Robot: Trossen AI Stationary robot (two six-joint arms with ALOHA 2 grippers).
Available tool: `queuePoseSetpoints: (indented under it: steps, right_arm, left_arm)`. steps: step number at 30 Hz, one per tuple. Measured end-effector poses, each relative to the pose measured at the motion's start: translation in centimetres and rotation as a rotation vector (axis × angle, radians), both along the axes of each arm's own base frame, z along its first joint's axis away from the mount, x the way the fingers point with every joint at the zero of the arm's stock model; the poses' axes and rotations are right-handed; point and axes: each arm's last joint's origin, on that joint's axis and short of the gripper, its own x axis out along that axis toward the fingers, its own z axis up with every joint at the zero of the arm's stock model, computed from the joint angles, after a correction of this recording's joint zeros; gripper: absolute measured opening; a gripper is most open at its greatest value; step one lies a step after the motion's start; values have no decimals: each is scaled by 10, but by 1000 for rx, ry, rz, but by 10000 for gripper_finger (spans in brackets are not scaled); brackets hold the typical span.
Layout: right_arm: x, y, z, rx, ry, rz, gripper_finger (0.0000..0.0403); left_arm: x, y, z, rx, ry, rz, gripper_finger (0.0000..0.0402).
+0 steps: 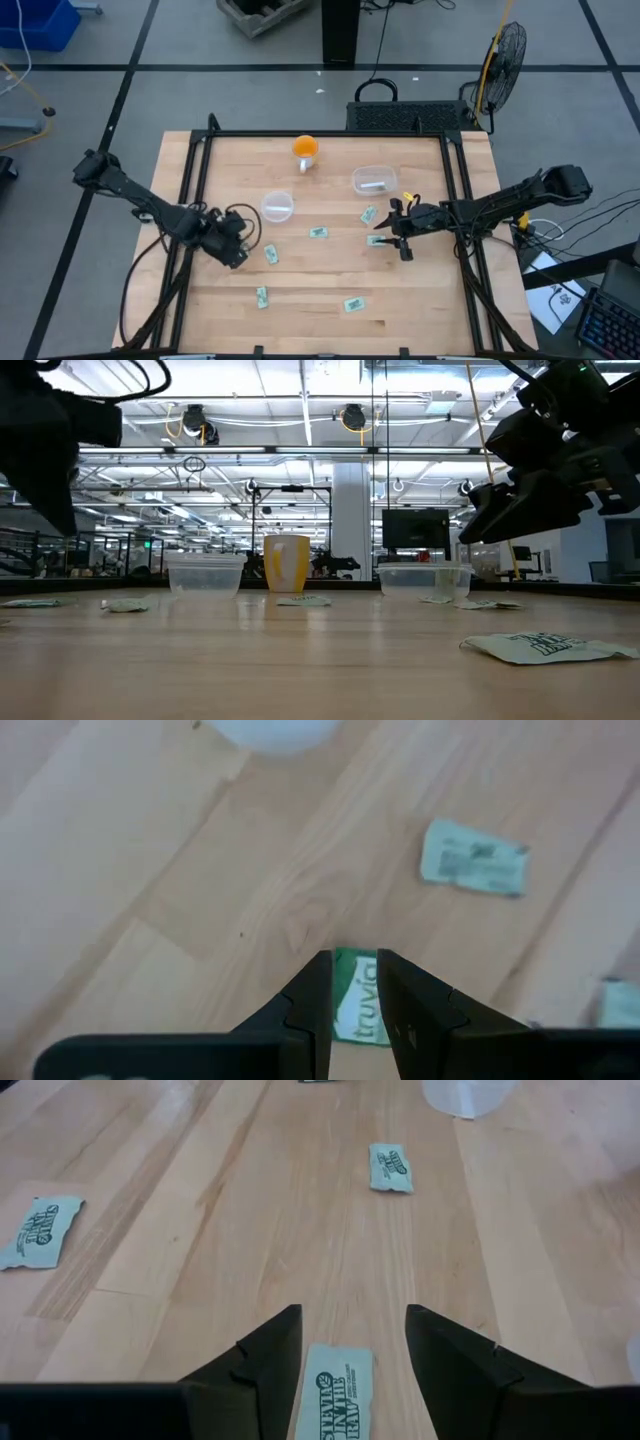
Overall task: Pick and place Stevia / Truvia into bins
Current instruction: Put the green stevia packet into the left transparent container
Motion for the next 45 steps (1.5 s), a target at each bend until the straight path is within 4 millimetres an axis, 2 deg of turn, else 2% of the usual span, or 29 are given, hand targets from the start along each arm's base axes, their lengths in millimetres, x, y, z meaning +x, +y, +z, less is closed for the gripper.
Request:
queuePoseSetpoints:
  steps: [9,13,24,27,37,45]
  right_arm:
    - [0,0,0,0,2,0,171]
    - [0,0,0,0,3,0,169]
    - [0,0,0,-1,0,1,169]
    - [0,0,0,-2,-1,1,170]
    - [0,0,0,-20,-2,13,171]
    - [0,0,0,-22,-2,14,171]
  left_arm:
    - [8,-16,-31,-1,183,46,86]
    - [11,-20,-40,-5,202,96,85]
    - [19,-25,-43,-59,162,89,89]
    - [19,-25,-43,-56,163,80,109]
    - [20,-23,-43,39,136,9,214]
    - [18,-22,-46,41,144,4,232]
